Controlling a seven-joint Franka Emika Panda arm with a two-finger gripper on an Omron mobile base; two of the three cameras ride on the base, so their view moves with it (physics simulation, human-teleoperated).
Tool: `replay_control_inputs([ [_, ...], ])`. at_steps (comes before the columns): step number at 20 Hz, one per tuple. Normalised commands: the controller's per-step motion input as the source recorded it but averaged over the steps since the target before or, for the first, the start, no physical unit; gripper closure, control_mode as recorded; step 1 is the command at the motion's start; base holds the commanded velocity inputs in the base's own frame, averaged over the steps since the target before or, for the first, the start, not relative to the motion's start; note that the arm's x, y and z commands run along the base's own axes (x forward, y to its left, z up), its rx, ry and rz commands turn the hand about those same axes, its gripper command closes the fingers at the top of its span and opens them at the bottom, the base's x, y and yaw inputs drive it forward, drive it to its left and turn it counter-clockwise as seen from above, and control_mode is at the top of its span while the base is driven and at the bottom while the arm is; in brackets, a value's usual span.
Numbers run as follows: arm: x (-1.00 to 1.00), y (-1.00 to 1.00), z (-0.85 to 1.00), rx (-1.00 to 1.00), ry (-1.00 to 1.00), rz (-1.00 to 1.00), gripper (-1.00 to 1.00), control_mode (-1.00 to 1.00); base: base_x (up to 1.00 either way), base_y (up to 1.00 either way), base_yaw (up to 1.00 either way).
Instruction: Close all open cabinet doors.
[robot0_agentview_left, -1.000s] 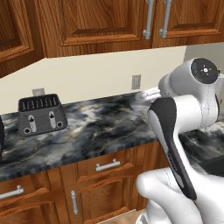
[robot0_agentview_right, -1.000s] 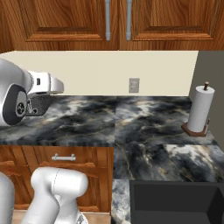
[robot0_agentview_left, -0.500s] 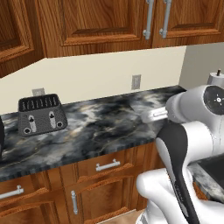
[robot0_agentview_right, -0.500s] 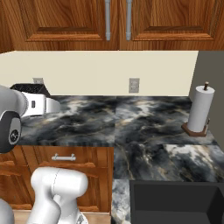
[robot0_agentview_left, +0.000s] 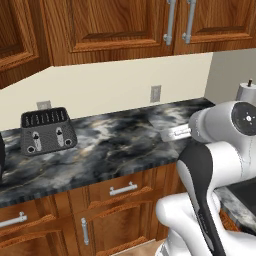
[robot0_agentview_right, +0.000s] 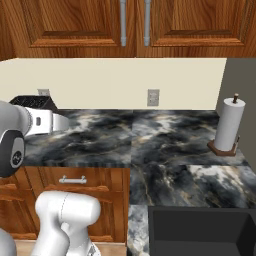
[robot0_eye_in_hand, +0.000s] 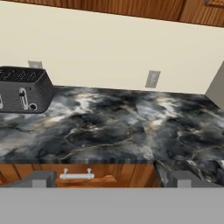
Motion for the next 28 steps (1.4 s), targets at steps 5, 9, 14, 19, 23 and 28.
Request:
replay_control_inputs([
  [5,-0.11,0.00,0.00,0.00,0.00,0.00,-1.00,-1.00,0.00,0.00,0.00],
  [9,0.00,0.00,0.00,0.00,0.01,0.00,-1.00,-1.00,0.00,0.00,0.00],
  [14,-0.05,0.02,-0.03,0.00,0.01,0.00,-1.00,-1.00,0.00,0.00,0.00],
  [19,-0.08,0.15,-0.07,0.00,0.00,0.00,-1.00,1.00,-0.06,0.17,0.00],
  [23,0.00,0.00,0.00,0.00,0.00,0.00,-1.00,1.00,-0.22,0.54,0.00],
  [28,0.00,0.00,0.00,0.00,0.00,0.00,-1.00,1.00,-0.15,0.68,0.02],
])
